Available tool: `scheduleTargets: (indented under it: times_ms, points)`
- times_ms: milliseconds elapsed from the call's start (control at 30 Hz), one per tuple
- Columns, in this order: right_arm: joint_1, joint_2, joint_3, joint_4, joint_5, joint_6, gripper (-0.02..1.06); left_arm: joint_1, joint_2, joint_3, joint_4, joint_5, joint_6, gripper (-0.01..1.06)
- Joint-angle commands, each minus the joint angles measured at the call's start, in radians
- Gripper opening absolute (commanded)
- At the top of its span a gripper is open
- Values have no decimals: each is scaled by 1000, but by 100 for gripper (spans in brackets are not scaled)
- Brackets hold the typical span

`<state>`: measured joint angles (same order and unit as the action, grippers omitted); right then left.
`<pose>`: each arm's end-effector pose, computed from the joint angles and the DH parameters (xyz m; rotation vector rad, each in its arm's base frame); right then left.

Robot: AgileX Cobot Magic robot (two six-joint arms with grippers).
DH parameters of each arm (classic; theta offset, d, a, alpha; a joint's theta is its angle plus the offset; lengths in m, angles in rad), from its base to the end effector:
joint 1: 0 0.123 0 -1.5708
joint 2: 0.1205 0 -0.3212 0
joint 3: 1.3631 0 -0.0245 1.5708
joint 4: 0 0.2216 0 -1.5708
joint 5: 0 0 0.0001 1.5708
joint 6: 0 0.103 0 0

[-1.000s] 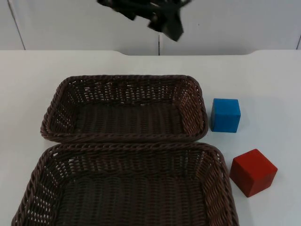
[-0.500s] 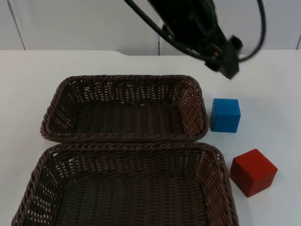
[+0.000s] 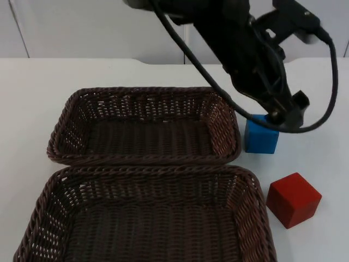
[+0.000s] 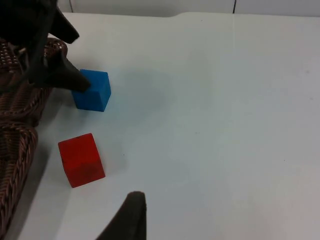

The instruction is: Pick up one cube with the left hand and place it into the upper basket. Pick up one cube with the right hand and place it into the lower basket.

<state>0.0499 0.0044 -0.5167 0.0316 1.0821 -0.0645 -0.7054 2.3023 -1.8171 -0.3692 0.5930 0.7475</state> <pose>-0.0585 0.0000 0.2604 -0.1195 2.0496 0.0288 0.3774 -0.3487 0.1886 1.4412 2.0915 -0.3636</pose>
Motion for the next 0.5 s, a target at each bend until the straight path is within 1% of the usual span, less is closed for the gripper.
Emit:
scheduleTargets:
  times_ms: [0,133,200,300,467]
  points:
    - [-6,-4,1,-4,-3,-1,105,-6,24,-28,-14,-1,7,105]
    - [-6,-4,1,-4,-3,-1,105,-10,113,-137,-20,29,36,105]
    - [-6,-4,1,-4,-3,-1,105,-10,132,-159,-16,39,40,105]
    - [-6,-4,1,-4,-3,-1,105,-10,199,-235,-1,89,52,105]
    - [-6,-4,1,-4,-3,-1,105,-10,248,-286,38,127,52,105]
